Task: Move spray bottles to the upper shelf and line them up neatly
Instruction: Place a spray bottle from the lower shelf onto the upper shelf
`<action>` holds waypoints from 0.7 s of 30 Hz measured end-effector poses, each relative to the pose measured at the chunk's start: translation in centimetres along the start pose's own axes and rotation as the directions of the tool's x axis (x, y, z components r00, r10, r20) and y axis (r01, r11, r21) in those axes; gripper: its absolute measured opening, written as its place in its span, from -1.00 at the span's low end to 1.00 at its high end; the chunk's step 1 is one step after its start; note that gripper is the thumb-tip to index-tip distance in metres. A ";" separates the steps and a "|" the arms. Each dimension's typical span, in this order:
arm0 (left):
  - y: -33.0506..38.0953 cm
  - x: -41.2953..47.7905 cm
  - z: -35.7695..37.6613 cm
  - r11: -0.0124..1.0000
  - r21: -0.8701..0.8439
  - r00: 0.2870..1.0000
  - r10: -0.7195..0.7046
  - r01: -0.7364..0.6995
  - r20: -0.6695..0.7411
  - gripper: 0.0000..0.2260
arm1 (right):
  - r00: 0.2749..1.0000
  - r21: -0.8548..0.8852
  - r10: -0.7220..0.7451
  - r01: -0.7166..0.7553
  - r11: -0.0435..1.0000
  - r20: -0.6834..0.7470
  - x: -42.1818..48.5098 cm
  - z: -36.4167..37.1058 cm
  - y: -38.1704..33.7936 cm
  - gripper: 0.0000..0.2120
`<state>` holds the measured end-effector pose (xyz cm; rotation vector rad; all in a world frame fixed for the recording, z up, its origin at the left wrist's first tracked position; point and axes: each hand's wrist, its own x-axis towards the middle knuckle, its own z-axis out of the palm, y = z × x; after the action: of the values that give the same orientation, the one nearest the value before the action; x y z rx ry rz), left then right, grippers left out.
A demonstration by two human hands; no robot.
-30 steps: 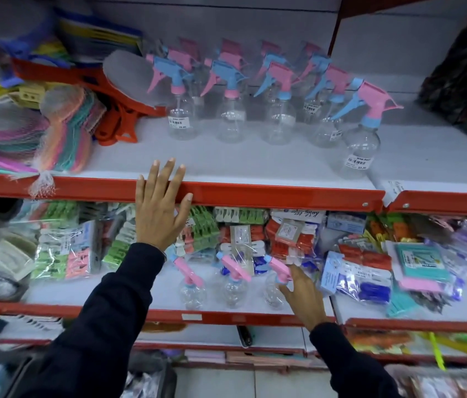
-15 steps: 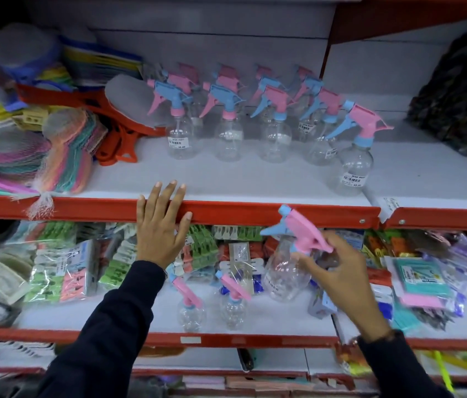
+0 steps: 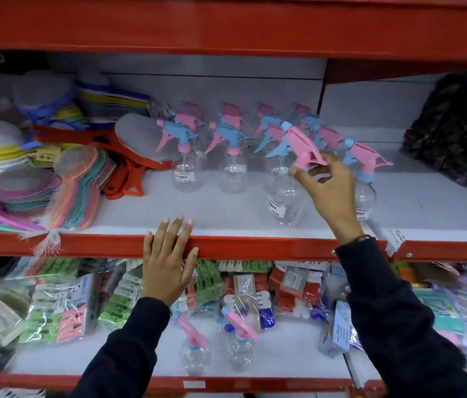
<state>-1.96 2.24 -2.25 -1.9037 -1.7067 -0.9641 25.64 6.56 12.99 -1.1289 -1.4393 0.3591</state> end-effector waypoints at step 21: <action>-0.4 0.3 0.6 0.998 0.052 0.998 0.024 -0.021 -0.060 -0.57 | 0.997 0.027 0.072 -0.073 0.997 0.037 0.2 1.8 3.3 -0.36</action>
<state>-2.24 2.96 -2.55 -1.8382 -1.6561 -0.9511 25.44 9.01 10.11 -1.1592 -1.4232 0.4514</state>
